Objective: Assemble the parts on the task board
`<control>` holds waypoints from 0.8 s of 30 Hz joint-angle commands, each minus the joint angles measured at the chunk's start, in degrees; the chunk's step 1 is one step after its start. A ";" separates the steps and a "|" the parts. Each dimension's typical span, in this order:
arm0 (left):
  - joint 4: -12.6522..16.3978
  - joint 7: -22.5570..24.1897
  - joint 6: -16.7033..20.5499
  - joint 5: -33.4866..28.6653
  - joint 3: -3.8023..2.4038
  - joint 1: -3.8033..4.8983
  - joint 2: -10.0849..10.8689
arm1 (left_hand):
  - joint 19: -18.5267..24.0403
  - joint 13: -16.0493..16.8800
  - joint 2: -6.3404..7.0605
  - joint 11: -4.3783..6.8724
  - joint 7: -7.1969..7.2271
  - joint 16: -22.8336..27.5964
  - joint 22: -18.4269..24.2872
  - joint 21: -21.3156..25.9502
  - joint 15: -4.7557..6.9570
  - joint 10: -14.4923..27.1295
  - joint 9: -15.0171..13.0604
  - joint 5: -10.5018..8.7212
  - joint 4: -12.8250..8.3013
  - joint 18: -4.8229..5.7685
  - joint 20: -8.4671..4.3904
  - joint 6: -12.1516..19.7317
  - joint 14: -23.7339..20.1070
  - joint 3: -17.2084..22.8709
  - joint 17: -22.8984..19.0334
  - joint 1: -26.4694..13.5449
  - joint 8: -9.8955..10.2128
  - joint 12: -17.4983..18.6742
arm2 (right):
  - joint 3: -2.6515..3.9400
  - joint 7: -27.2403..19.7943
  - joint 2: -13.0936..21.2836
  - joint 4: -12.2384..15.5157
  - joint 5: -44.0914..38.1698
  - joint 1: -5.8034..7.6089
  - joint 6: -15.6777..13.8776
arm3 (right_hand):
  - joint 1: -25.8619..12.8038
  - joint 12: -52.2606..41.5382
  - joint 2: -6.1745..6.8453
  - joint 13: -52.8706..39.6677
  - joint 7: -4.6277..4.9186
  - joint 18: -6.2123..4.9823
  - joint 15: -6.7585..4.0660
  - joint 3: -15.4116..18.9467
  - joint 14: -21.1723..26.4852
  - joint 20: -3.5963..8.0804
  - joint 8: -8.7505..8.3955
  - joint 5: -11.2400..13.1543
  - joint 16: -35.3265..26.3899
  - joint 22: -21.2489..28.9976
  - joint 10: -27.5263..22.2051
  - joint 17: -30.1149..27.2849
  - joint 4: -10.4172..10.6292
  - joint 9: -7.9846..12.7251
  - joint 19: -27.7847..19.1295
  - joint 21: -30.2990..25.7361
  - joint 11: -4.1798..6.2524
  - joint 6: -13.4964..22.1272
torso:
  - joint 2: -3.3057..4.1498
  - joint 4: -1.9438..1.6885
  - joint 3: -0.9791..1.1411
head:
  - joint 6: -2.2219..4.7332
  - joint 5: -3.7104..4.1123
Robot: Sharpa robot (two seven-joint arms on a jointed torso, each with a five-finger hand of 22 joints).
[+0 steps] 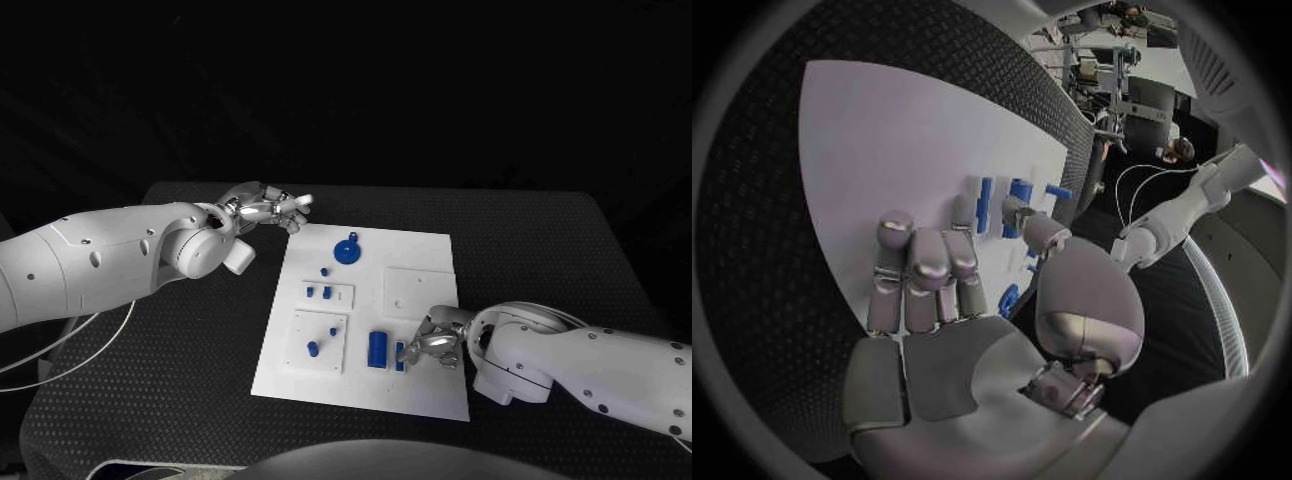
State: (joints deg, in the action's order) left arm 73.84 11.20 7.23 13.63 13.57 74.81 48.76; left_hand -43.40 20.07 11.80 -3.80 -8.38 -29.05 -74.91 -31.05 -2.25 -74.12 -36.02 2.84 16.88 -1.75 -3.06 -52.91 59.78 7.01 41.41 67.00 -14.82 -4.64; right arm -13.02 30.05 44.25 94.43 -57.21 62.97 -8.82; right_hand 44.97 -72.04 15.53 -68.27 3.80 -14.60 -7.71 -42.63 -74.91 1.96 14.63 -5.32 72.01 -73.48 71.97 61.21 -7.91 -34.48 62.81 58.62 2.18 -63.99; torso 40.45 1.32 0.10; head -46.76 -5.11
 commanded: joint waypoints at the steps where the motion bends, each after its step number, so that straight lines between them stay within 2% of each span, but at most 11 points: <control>1: -0.13 0.57 -0.52 0.19 -0.03 0.04 -0.21 | 0.13 -0.06 -0.08 0.09 0.33 0.29 -1.20 0.22 -0.26 -0.44 0.08 -0.02 -0.09 -0.85 -0.08 -0.01 0.30 -0.46 0.10 0.46 -0.22 0.28 | -0.01 -2.57 0.91 -0.06 -0.56 -0.04 -0.22 | 0.39 0.44 0.28 0.20 0.19 -0.40 -0.29 0.72 0.12 0.26 0.30 -0.16 -0.40 -0.03 -0.30 0.05 -0.13 -0.03 -0.18 0.17 0.09 0.35 | -0.07 0.03 0.03 | 0.37 0.09; 7: -1.04 2.17 1.45 -0.96 -0.03 0.03 -0.78 | 0.09 -0.06 -0.12 0.09 0.32 0.30 -1.19 0.22 -0.25 -0.43 0.11 -0.03 -0.09 -0.85 -0.09 0.02 0.35 -0.76 0.12 0.58 -0.19 0.29 | 0.48 -8.21 2.81 -0.72 2.69 1.23 -2.55 | -0.13 1.13 0.49 0.81 1.00 -0.40 0.17 3.81 0.59 0.01 -0.86 -1.58 -0.64 0.12 -1.45 0.07 -0.47 0.35 -0.73 -0.18 -0.64 2.91 | -0.26 0.05 0.05 | 1.73 0.55; 10: -1.94 3.30 2.66 -2.55 -0.02 0.01 -1.49 | -0.01 -0.07 -0.59 0.10 0.33 0.23 -1.19 0.20 -0.15 -0.41 0.15 0.00 -0.19 -0.90 -0.16 0.03 0.55 -1.13 0.19 1.48 -0.18 0.30 | 1.21 -12.61 3.29 -2.46 4.90 2.73 -3.11 | -0.07 1.22 0.13 0.95 1.38 -0.40 0.55 5.31 0.85 -0.09 -1.13 -3.12 -0.66 0.16 -1.89 0.18 -0.64 0.31 -0.98 -0.29 -1.04 3.84 | -0.50 0.10 0.17 | 3.11 0.85; 11: -2.22 3.65 2.98 -3.06 -0.02 0.00 -1.74 | -0.05 -0.10 -0.97 0.06 0.31 0.21 -1.19 0.22 -0.12 -0.35 0.19 0.00 -0.17 -0.86 -0.18 0.03 0.65 -1.69 0.23 2.30 -0.17 0.34 | 1.43 -14.32 3.23 -3.48 6.11 3.23 -3.44 | -0.09 1.36 -0.07 1.10 1.46 -0.40 0.59 5.76 0.98 -0.13 -1.21 -3.68 -0.68 0.18 -2.17 0.22 -0.62 0.30 -1.07 -0.34 -1.10 4.13 | -0.62 0.14 0.21 | 3.68 0.93; 13: -3.10 4.39 3.54 -3.94 -0.02 -0.02 -2.51 | -0.08 -0.15 -1.74 0.00 0.28 0.27 -1.16 0.28 -0.10 -0.23 0.29 0.01 -0.15 -0.78 -0.20 0.05 0.70 -2.78 0.25 3.47 -0.13 0.40 | 2.09 -18.74 3.00 -6.32 9.66 4.25 -4.22 | -0.65 1.52 -1.66 1.29 1.54 -0.40 0.87 8.55 1.39 -0.26 -1.35 -9.27 -0.65 0.08 -2.85 0.40 -1.41 0.11 -1.52 -0.36 -1.43 4.96 | -1.01 0.32 0.34 | 5.62 1.33; 14: -3.55 4.66 3.64 -4.37 -0.03 -0.02 -2.86 | -0.08 -0.18 -2.13 -0.03 0.28 0.43 -1.16 0.32 -0.15 -0.15 0.35 0.02 -0.14 -0.75 -0.19 0.06 0.58 -3.28 0.20 4.08 -0.10 0.44 | 2.64 -21.06 2.73 -7.85 11.48 4.51 -4.30 | -1.19 1.64 -3.74 1.42 1.53 -0.40 1.21 12.64 1.82 -0.42 -1.19 -13.25 -0.64 -0.12 -3.48 0.54 -3.89 -0.20 -2.20 -0.35 -1.35 5.25 | -1.27 0.40 0.39 | 6.33 1.47; 15: -4.05 4.91 3.74 -4.96 -0.03 -0.02 -3.25 | -0.09 -0.23 -2.69 -0.07 0.28 0.62 -1.15 0.39 -0.21 -0.06 0.43 0.02 -0.12 -0.71 -0.16 0.05 0.53 -4.04 0.12 4.95 -0.08 0.47 | 3.27 -23.40 2.37 -9.60 13.36 4.72 -4.45 | -0.91 1.70 -4.77 1.54 1.74 -0.40 0.89 13.86 1.90 -0.45 -1.18 -13.16 -0.69 -0.10 -3.66 0.55 -4.95 -0.26 -2.36 -0.44 -1.44 5.37 | -1.51 0.45 0.43 | 6.83 1.59; 17: -5.23 5.54 4.12 -5.77 -0.04 -0.02 -4.12 | -0.09 -0.41 -3.27 -0.25 0.44 1.14 -1.15 0.46 -0.38 0.49 0.53 0.03 -0.15 -0.71 -0.08 0.06 0.11 -4.83 -0.12 5.95 -0.05 0.72 | 4.17 -27.35 1.48 -13.45 16.75 5.19 -4.36 | -0.70 2.89 -5.78 2.79 1.82 -0.40 0.92 15.02 2.36 -0.65 -1.26 -13.29 -1.12 0.06 -5.12 0.39 -6.05 -0.24 -2.91 -0.86 -1.45 5.61 | -1.95 0.54 0.49 | 8.69 2.01; 19: -6.53 7.20 5.65 -6.50 -0.04 -0.02 -5.10 | -0.08 -0.64 -3.86 -0.47 0.53 1.81 -1.16 0.55 -0.64 1.10 0.65 0.04 -0.13 -0.77 0.13 0.09 -0.25 -5.78 -0.44 6.83 0.01 0.83 | 4.87 -30.31 0.50 -17.22 19.60 5.65 -2.81 | -0.47 3.92 -6.53 3.83 1.93 -0.40 1.00 15.51 2.78 -0.89 -1.37 -13.48 -1.49 0.16 -6.39 0.25 -6.73 -0.18 -3.39 -1.21 -1.54 5.84 | -2.36 0.61 0.51 | 9.49 2.16; 22: -9.99 9.18 6.08 -9.79 -0.12 -0.20 -7.26 | -0.08 -1.07 -5.04 -0.80 0.59 2.93 -1.18 0.64 -1.00 2.08 0.90 0.09 -0.18 -1.02 0.46 0.21 -0.83 -6.59 -0.97 9.11 0.16 0.94 | 6.17 -34.27 -1.92 -24.15 24.69 5.92 -1.49 | 1.95 6.49 -7.80 5.40 2.40 -0.20 1.33 15.38 4.60 -1.52 -1.97 -12.29 -3.56 0.55 -8.47 -0.77 -8.49 0.05 -5.19 -2.54 -1.94 7.09 | -3.00 0.71 0.55 | 12.19 2.45; 24: -12.94 9.74 5.28 -11.69 -0.40 -0.47 -9.09 | -0.01 -1.63 -5.92 -0.94 0.61 4.02 -1.17 0.77 -1.18 2.93 1.24 0.12 -0.28 -1.15 0.68 0.33 -1.36 -7.11 -1.45 11.63 0.37 1.04 | 7.20 -36.79 -4.03 -29.38 28.26 5.93 -0.38 | 4.10 9.37 -7.70 7.45 2.76 0.18 1.81 15.75 6.98 -2.50 -2.29 -12.33 -5.95 0.98 -10.49 -1.98 -8.29 0.12 -7.83 -4.32 -2.26 7.95 | -3.64 0.85 0.57 | 13.39 2.38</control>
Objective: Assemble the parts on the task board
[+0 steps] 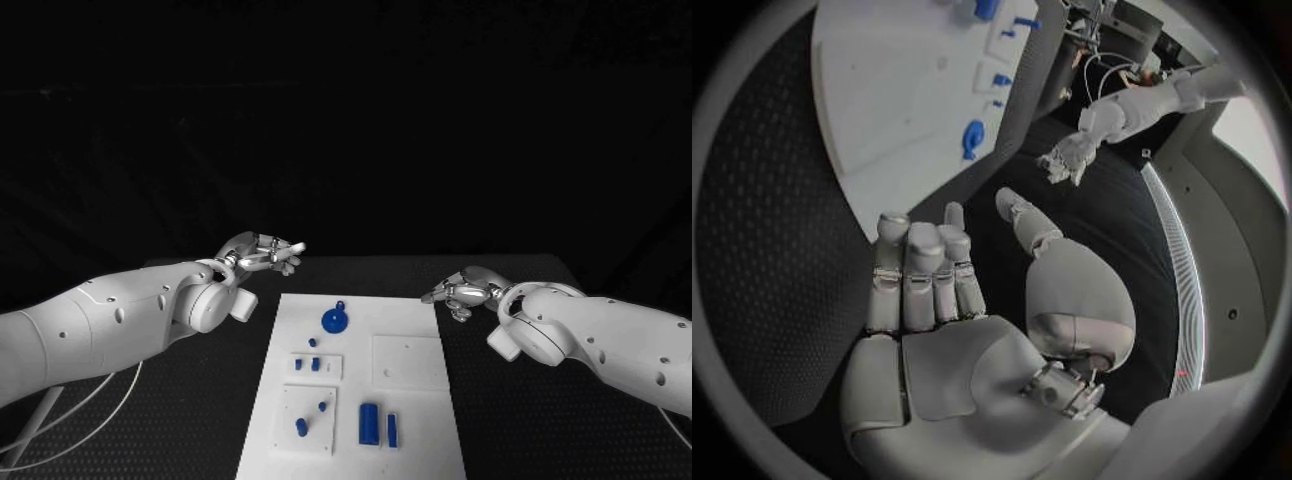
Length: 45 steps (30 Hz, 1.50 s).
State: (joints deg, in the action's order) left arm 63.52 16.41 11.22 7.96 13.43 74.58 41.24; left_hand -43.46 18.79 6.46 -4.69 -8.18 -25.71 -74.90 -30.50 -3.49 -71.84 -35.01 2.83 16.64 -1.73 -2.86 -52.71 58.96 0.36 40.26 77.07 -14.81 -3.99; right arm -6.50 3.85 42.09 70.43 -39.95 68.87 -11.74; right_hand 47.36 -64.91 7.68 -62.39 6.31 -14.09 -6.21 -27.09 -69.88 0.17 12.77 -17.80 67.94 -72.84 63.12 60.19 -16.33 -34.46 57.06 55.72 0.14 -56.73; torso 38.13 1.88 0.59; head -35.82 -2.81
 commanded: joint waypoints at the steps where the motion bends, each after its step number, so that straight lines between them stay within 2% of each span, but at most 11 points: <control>1: -3.95 4.98 0.74 -7.05 -0.32 -0.28 -2.30 | 0.08 -0.61 -0.90 -0.11 0.36 1.08 -1.17 0.29 -0.04 0.93 0.42 0.12 0.00 -1.19 0.59 0.20 -0.63 -0.81 -0.48 2.51 0.50 0.35 | 1.34 -11.23 -3.17 -8.06 12.58 0.02 2.91 | 2.26 3.72 -0.32 2.75 0.47 0.04 0.63 0.46 3.34 -1.33 -0.51 0.22 -3.31 0.63 -2.62 -1.73 -0.19 0.10 -3.51 -2.47 -0.52 0.97 | -1.58 0.29 0.10 | 3.47 0.05; 6: -9.01 5.92 -1.96 -10.79 -0.52 -0.59 -5.26 | 0.38 -2.16 0.13 -0.17 0.33 3.66 -0.84 1.07 -0.49 3.38 1.43 -0.05 0.14 -1.15 1.06 1.33 -2.59 -3.92 -1.42 4.03 1.38 0.46 | 4.90 -14.72 -8.16 -17.92 18.82 -0.86 4.81 | 5.40 15.95 -1.62 13.37 1.86 2.44 4.73 -0.44 12.36 -5.07 -0.07 0.45 -15.79 4.44 -10.63 -8.95 -0.31 -0.30 -13.55 -12.15 -2.50 1.39 | -2.67 0.52 0.10 | 5.85 -0.20; 10: -11.90 5.34 -4.16 -11.58 -0.63 -0.73 -6.79 | 2.39 -5.01 -1.11 -1.02 0.39 7.39 0.84 4.24 -1.57 9.07 2.71 0.10 0.11 -0.73 2.19 3.57 -6.84 -5.80 -2.77 3.81 2.66 0.34 | 7.31 -16.73 -11.77 -23.78 21.18 -2.61 7.08 | 5.61 35.35 -2.44 33.09 3.08 5.55 12.58 -0.99 18.35 -8.80 -0.80 1.63 -34.99 9.65 -13.09 -20.40 0.14 0.24 -24.59 -23.79 -8.12 4.20 | -3.39 0.54 0.30 | 6.61 -0.75; 19: -14.49 5.09 -6.08 -10.81 -2.02 -2.71 -8.80 | 11.51 -8.91 -1.66 -0.55 1.59 13.84 4.69 12.51 -3.49 15.93 4.40 5.45 0.04 1.73 5.17 6.79 -15.70 -4.83 -6.16 2.85 4.46 0.37 | 9.21 -18.03 -12.62 -25.08 23.02 -4.08 8.60 | 5.94 44.67 -2.96 43.47 2.55 6.59 14.73 -0.55 23.76 -10.59 -1.82 4.16 -45.17 14.16 -13.47 -26.63 0.07 1.80 -30.14 -31.50 -8.69 6.89 | -4.54 1.12 0.53 | 6.42 -2.15; 24: -14.77 5.46 -6.46 -10.12 -2.03 -2.94 -9.30 | 10.48 -10.40 -1.63 -0.47 1.80 14.58 6.21 14.68 -3.80 15.75 4.80 4.51 0.15 1.73 5.53 6.63 -15.98 -3.81 -7.45 2.85 4.21 0.06 | 9.25 -18.11 -12.93 -25.22 23.01 -4.10 8.41 | 6.10 51.23 -3.74 50.80 2.14 5.28 14.82 0.36 22.97 -11.66 -0.55 4.49 -48.76 17.99 -8.57 -31.66 -0.22 2.70 -27.49 -35.88 -8.20 6.18 | -4.62 1.05 0.79 | 6.11 -2.16; 25: -14.82 4.18 -4.38 -10.15 -2.00 -2.84 -9.29 | 43.46 -18.79 -6.46 4.69 8.18 25.71 26.69 30.50 3.49 71.84 35.01 -2.83 -16.64 1.73 2.86 52.71 -58.96 -0.36 -40.26 -21.03 14.81 3.99 | 9.23 -16.16 -12.70 -25.24 21.63 -4.05 6.50 | -47.36 64.91 -7.68 62.39 -6.31 14.09 6.21 27.09 69.88 -0.17 -12.77 17.80 -67.94 72.84 -63.12 -60.19 16.33 34.46 -57.06 -55.72 -0.14 56.73 | -4.43 1.03 0.58 | 6.32 -2.09; 30: -13.02 4.59 -2.75 -10.05 -2.50 -3.35 -8.73 | 43.46 -18.79 -6.46 4.69 8.18 25.71 34.60 30.50 3.49 71.84 35.01 -2.83 -16.64 1.73 2.86 52.71 -58.96 -0.36 -40.26 -30.09 14.81 3.99 | 9.12 -16.87 -12.09 -23.43 22.37 -4.24 4.93 | -47.36 64.91 -7.68 62.39 -6.31 14.09 6.21 27.09 69.88 -0.17 -12.77 17.80 -67.94 72.84 -63.12 -60.19 16.33 34.46 -57.06 -55.72 -0.14 56.73 | -4.89 0.49 0.36 | 5.42 -1.19; 31: -12.32 4.74 -2.12 -10.01 -2.69 -3.54 -8.52 | 43.46 -18.79 -6.46 4.69 8.18 25.71 74.90 30.50 3.49 71.84 35.01 -2.83 -16.64 1.73 2.86 52.71 -58.96 -0.36 -40.26 -31.94 14.81 3.99 | 9.08 -17.14 -11.85 -22.74 22.66 -4.31 4.33 | -47.36 64.91 -7.68 62.39 -6.31 14.09 6.21 27.09 69.88 -0.17 -12.77 17.80 -67.94 72.84 -63.12 -60.19 16.33 34.46 -57.06 -55.72 -0.14 56.73 | -5.07 0.28 0.28 | 5.08 -0.84; 34: -9.57 5.35 0.37 -9.87 -3.46 -4.32 -7.67 | 43.46 -18.79 -6.46 4.69 8.18 25.71 74.90 30.50 3.49 71.84 35.01 -2.83 -16.64 1.73 2.86 52.71 -58.96 -0.36 -40.26 -36.85 14.81 3.99 | 8.91 -18.21 -10.91 -19.98 23.78 -4.60 1.94 | -47.36 64.91 -7.68 62.39 -6.31 14.09 6.21 27.09 69.88 -0.17 -12.77 17.80 -67.94 72.84 -63.12 -60.19 16.33 34.46 -57.06 -55.72 -0.14 56.73 | -5.78 -0.53 -0.05 | 3.71 0.53; 35: -7.80 5.75 1.97 -9.77 -3.95 -4.81 -7.12 | 43.46 -18.79 -6.46 4.69 8.18 25.71 74.90 30.50 3.49 71.84 35.01 -2.83 -16.64 1.73 2.86 52.71 -58.96 -0.36 -40.26 -77.07 14.81 3.99 | 8.80 -18.90 -10.30 -18.21 24.51 -4.78 0.40 | -47.36 64.91 -7.68 62.39 -6.31 14.09 6.21 27.09 69.88 -0.17 -12.77 17.80 -67.94 72.84 -63.12 -60.19 16.33 34.46 -57.06 -55.72 -0.14 56.73 | -6.14 -0.95 -0.21 | 3.01 1.23; 45: 9.01 9.50 17.15 -8.88 -8.60 -9.53 -1.93 | 43.46 -18.79 -6.46 4.69 8.18 25.71 74.90 30.50 3.49 71.84 35.01 -2.83 -16.64 1.73 2.86 52.71 -58.96 -0.36 -40.26 -77.07 14.81 3.99 | 7.78 -25.47 -4.55 -1.41 31.38 -6.53 -14.20 | -47.36 64.91 -7.68 62.39 -6.31 14.09 6.21 27.09 69.88 -0.17 -12.77 17.80 -67.94 72.84 -63.12 -60.19 16.33 34.46 -57.06 -55.72 -0.14 56.73 | -6.95 -1.88 -0.59 | 1.44 2.81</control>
State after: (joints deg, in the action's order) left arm 70.53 22.49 19.40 -1.90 5.06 65.40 38.94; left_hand -1.39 0.33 0.17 -0.17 -0.15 -0.69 -5.42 -0.65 -0.14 -2.18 -1.17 0.48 0.90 -0.89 0.19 -1.89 1.78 -0.12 1.26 10.00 -0.64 -0.39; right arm 1.34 -16.65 37.02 67.17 -12.93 62.58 -17.45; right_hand 1.06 -0.41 0.06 -0.24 0.18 -0.79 0.17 -0.58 -0.91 -0.16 0.37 -0.35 0.43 -1.06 0.99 0.58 -0.22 -0.63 0.64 0.51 -0.18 -0.97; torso 31.43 0.30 0.13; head -34.18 -0.20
